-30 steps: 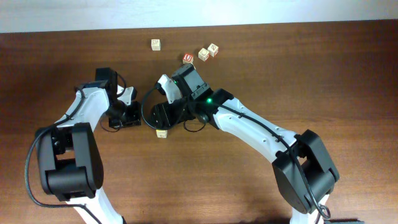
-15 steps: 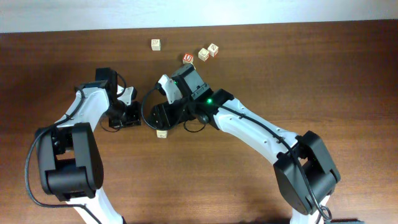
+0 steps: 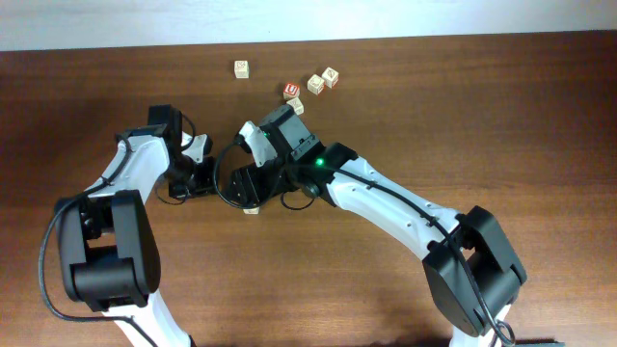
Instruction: Rotate 4 blocks
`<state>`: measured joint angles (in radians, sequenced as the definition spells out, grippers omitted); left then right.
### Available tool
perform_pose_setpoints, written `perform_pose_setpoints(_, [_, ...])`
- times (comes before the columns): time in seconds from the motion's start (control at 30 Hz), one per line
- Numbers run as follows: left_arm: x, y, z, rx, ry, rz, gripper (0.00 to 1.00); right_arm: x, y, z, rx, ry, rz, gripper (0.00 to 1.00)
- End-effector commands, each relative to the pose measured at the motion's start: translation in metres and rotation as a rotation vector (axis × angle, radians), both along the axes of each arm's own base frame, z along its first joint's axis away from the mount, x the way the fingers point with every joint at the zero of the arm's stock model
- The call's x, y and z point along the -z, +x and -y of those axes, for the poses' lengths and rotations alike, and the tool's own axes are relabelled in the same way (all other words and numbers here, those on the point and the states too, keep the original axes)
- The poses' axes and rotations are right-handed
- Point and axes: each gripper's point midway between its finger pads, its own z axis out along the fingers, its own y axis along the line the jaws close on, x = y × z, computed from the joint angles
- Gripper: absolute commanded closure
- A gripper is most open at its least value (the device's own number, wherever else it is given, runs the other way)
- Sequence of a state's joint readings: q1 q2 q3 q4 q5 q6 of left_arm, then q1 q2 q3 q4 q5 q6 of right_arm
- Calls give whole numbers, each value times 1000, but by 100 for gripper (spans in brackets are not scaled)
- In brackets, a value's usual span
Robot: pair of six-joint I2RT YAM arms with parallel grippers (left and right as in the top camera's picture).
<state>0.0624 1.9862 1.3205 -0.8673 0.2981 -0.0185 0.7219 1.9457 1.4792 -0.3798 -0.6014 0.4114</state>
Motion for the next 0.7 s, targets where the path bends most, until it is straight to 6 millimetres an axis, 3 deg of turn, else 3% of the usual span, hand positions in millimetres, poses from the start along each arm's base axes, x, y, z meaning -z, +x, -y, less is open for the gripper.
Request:
perform_pose_setpoints(0.0, [-11, 9, -4, 5, 11, 44, 100, -8, -1, 1, -2, -1, 31, 44])
perform_pose_setpoints(0.4, [-11, 9, -4, 5, 11, 44, 100, -23, 4, -3, -13, 14, 65, 43])
perform_pose_setpoints(0.6, [-11, 9, -4, 5, 11, 44, 100, -39, 8, -6, -23, 26, 92, 43])
perform_pose_setpoints(0.67, [-14, 10, -4, 5, 10, 44, 100, -53, 12, -1, -36, 12, 118, 43])
